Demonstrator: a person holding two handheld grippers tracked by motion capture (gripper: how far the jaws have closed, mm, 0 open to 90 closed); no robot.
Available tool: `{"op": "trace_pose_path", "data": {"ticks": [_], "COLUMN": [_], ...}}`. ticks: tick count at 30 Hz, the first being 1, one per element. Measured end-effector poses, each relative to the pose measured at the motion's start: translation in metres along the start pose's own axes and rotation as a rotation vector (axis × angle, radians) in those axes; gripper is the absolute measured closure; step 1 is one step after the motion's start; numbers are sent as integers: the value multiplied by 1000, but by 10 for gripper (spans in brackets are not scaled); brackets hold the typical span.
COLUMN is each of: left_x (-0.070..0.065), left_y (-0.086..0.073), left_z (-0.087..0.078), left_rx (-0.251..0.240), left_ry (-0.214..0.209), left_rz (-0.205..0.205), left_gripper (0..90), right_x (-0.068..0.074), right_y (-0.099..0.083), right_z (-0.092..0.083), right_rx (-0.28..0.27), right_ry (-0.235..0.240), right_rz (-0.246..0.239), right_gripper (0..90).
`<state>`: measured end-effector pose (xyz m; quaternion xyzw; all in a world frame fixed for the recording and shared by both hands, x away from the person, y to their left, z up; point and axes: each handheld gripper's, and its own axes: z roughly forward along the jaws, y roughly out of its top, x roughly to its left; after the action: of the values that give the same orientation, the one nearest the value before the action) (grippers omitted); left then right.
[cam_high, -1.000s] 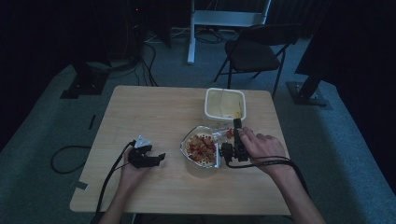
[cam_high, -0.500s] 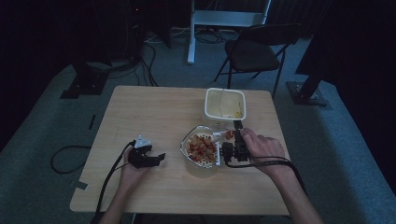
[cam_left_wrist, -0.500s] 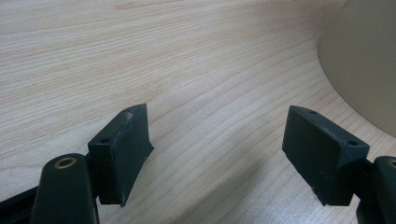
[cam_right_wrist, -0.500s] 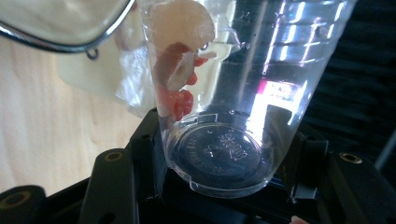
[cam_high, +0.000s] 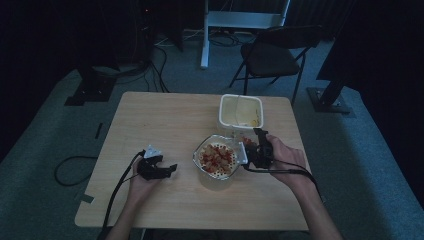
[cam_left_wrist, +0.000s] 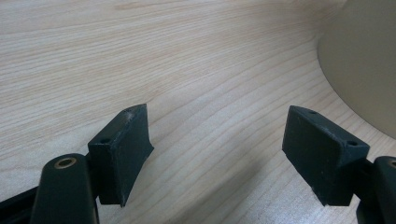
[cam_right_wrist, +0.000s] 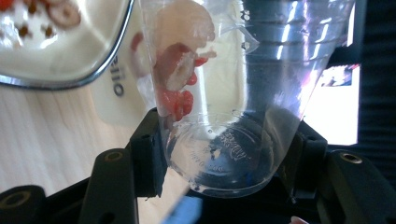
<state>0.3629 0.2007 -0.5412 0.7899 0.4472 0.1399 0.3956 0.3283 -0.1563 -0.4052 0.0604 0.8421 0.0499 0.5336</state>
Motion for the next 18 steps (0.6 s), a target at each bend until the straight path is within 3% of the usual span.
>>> {"op": "trace_pose_path", "data": {"ticks": [2, 3, 4, 5, 7, 16, 18], "left_x": [0, 0, 0, 0, 0, 0, -1], "left_y": [0, 0, 0, 0, 0, 0, 0], "left_z": [0, 0, 0, 0, 0, 0, 0], "left_rx": [0, 0, 0, 2, 1, 4, 5], "left_ry": [-1, -1, -1, -2, -3, -2, 1], "left_rz": [0, 1, 1, 1, 1, 7, 7], "left_gripper": [240, 240, 240, 240, 240, 240, 240], "right_x": [-4, -4, -9, -9, -13, -20, -24], "right_y": [-3, -3, -7, -7, -12, -18, -20], "right_z": [2, 2, 5, 5, 10, 17, 21], "right_rx": [-23, -23, -39, -39, -59, -81, -90], "right_ry": [32, 32, 58, 58, 93, 142, 157], "right_rz": [85, 85, 160, 160, 253, 377, 426], "right_gripper": [431, 431, 431, 431, 431, 430, 430]}}
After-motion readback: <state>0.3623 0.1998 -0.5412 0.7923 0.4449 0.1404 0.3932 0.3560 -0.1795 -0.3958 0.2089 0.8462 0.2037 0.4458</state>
